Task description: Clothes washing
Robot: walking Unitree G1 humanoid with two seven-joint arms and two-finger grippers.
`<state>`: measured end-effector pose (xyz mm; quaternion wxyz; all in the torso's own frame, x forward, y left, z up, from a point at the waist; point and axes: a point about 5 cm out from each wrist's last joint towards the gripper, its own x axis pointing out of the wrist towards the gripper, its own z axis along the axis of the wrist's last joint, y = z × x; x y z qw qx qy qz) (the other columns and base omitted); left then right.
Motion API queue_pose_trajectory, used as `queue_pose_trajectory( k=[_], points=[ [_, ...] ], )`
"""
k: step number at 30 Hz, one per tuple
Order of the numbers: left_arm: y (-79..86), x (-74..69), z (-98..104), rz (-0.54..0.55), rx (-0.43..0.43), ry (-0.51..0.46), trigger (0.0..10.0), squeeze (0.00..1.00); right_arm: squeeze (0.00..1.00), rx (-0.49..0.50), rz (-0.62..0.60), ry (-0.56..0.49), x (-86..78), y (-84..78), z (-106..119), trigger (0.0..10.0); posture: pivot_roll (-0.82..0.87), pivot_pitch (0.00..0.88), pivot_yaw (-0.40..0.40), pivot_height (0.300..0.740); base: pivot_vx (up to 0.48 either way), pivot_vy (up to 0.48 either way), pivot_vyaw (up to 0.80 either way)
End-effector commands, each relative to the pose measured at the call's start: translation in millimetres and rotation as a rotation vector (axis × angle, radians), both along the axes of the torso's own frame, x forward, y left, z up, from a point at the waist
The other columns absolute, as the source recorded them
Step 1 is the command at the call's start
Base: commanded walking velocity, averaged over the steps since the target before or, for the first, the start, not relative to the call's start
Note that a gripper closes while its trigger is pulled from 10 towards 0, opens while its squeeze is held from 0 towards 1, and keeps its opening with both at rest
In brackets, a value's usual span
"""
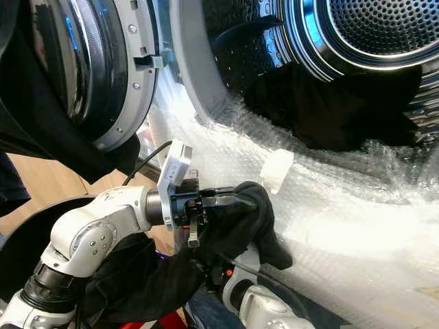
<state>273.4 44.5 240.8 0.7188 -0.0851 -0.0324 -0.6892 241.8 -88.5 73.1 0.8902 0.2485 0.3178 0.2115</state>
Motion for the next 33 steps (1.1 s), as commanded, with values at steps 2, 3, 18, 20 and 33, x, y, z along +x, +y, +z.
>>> queue_pose_trajectory(
  k=[2,3,18,20,33],
  points=[
    [-1.8,-1.2,7.8,-0.011,-0.021,-0.038,0.0,0.00,0.00,0.172,-0.087,-0.035,9.2,4.1,18.6,0.0,0.03,0.000,-0.024,0.740,0.000,0.000,0.00],
    [-1.8,-1.2,7.8,-0.011,-0.021,-0.038,0.0,0.00,0.00,0.172,-0.087,-0.035,9.2,4.1,18.6,0.0,0.03,0.000,-0.024,0.740,0.000,0.000,0.00],
    [-2.2,-0.4,3.1,0.004,-0.021,-0.028,0.0,0.00,0.00,0.289,-0.060,-0.064,11.9,13.2,36.7,0.0,0.02,0.000,-0.030,0.740,0.000,0.000,0.00],
    [-2.3,0.0,3.9,0.008,-0.026,-0.028,0.0,0.00,0.00,0.296,-0.066,-0.079,15.4,11.6,41.1,0.0,0.02,0.000,-0.034,0.740,0.000,0.000,0.00],
    [-0.9,1.5,5.4,0.014,-0.028,-0.036,0.0,0.00,0.00,0.362,-0.028,-0.179,13.5,10.8,59.3,0.0,0.02,0.000,-0.027,0.740,0.000,0.000,0.00]
  ],
)
